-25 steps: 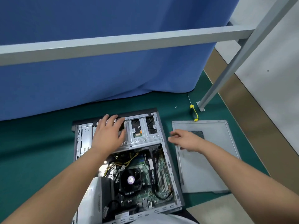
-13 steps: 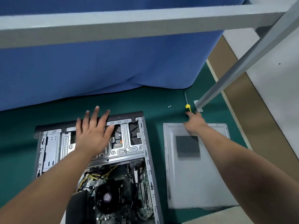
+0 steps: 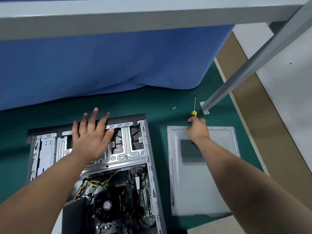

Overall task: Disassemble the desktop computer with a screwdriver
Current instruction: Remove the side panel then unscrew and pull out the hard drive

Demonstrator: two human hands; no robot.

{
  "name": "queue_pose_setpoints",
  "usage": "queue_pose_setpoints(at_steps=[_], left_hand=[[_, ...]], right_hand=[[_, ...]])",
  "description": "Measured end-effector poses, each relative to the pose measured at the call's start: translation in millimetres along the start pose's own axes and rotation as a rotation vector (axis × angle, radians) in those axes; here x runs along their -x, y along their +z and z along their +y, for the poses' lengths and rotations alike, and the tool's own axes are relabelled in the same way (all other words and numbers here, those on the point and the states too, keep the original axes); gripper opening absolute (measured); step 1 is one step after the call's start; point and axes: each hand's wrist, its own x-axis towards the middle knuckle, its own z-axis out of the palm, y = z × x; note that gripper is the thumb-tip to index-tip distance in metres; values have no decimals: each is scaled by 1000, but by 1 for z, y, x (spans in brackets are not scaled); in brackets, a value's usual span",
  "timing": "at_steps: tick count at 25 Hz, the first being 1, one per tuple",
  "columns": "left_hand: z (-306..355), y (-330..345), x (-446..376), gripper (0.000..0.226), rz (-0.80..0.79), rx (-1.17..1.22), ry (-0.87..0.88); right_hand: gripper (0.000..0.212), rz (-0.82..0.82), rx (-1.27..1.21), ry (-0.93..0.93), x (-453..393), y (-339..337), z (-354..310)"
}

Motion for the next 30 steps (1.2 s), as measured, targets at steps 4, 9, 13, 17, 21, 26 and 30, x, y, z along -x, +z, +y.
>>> queue_pose_setpoints(at_steps=[4,9,13,17,21,26,30], left_hand=[[-2,-3,0,77,-23,35,22],[2,-16,19,77,9,144,138],[18,-12,54,73,227,132,366],[4,-7,75,41,414,11,414],[-16,-3,91,23,436,-6,376],[1,-2,114,31,381,77,352],[1,1,115,27,327,98,332]], right_hand=[[28,59,-234,-115,68,-6,1],[23,-6,-682,-219,166,-16,-28],[20,-297,-737,-355,213,-18,-62],[21,-405,-668,-406,229,-26,-87],[13,-267,-784,-398,227,-34,-115],[37,-186,-1048,-246,227,-15,-153],[44,-126,-876,-286,227,-10,-152]])
